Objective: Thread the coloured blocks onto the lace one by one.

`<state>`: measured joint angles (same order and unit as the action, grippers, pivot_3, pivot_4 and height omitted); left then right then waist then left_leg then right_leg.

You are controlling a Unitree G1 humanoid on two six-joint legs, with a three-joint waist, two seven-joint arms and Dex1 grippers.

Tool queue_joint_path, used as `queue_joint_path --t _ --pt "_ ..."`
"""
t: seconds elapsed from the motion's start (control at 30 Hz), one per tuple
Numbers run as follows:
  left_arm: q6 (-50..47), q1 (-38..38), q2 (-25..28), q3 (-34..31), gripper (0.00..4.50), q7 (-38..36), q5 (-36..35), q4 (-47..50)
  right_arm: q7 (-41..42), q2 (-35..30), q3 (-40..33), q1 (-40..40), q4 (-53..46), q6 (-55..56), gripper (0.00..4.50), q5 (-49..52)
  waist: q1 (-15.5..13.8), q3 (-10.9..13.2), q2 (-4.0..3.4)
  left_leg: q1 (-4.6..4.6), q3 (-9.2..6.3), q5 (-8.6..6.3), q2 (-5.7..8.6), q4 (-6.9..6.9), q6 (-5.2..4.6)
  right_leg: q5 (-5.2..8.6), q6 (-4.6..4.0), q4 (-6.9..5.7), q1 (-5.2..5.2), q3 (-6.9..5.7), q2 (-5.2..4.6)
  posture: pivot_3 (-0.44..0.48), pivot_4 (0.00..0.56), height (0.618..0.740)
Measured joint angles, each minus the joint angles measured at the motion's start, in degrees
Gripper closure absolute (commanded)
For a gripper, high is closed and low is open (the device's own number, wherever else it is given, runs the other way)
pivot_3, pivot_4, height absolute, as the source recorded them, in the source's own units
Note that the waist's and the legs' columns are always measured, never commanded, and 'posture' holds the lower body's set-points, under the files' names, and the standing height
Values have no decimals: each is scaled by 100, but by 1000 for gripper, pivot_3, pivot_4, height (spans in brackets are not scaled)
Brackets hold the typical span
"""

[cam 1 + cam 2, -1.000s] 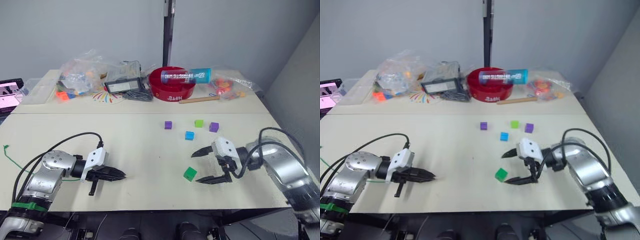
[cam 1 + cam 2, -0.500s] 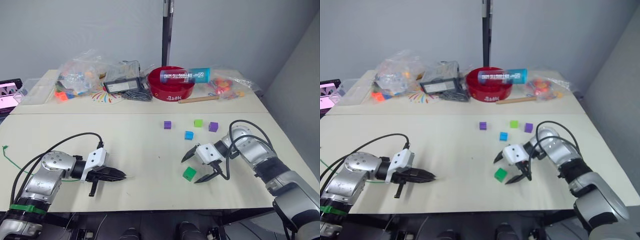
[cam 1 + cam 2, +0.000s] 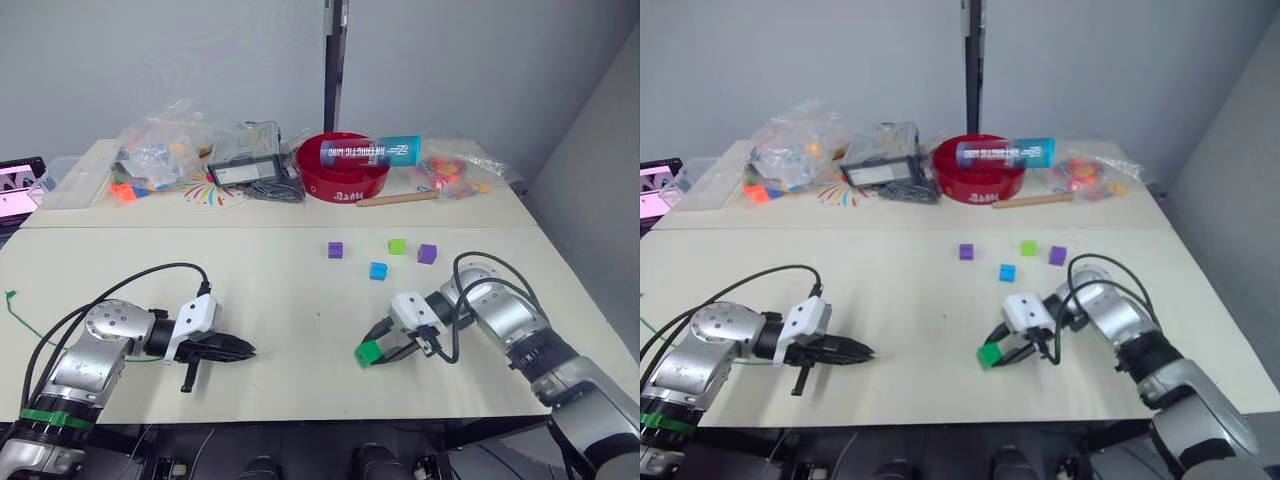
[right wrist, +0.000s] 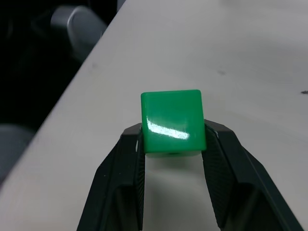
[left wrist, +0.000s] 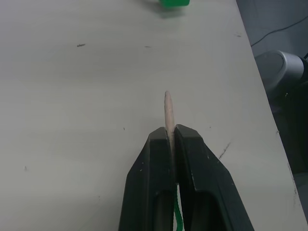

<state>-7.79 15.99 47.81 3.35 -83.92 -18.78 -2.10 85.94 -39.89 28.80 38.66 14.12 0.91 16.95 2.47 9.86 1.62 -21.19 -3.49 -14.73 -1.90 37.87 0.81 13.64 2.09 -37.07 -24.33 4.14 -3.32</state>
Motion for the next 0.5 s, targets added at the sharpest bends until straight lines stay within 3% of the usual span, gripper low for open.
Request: queue_joint_path --t 0.17,0.5 --pt "-106 151 -168 155 4500 50 -52 360 -1056 164 -180 -561 -1239 -1432 3350 -208 -5 0 0 0 0 0 1 1 0 1 1 2 0 0 1 0 150 731" --pt "-77 332 -676 763 4500 535 377 384 -1748 465 -255 -841 -1588 -1815 3350 -731 57 -3 5 12 0 1 -5 2 0 -4 -6 -1 8 2 12 0 150 731"
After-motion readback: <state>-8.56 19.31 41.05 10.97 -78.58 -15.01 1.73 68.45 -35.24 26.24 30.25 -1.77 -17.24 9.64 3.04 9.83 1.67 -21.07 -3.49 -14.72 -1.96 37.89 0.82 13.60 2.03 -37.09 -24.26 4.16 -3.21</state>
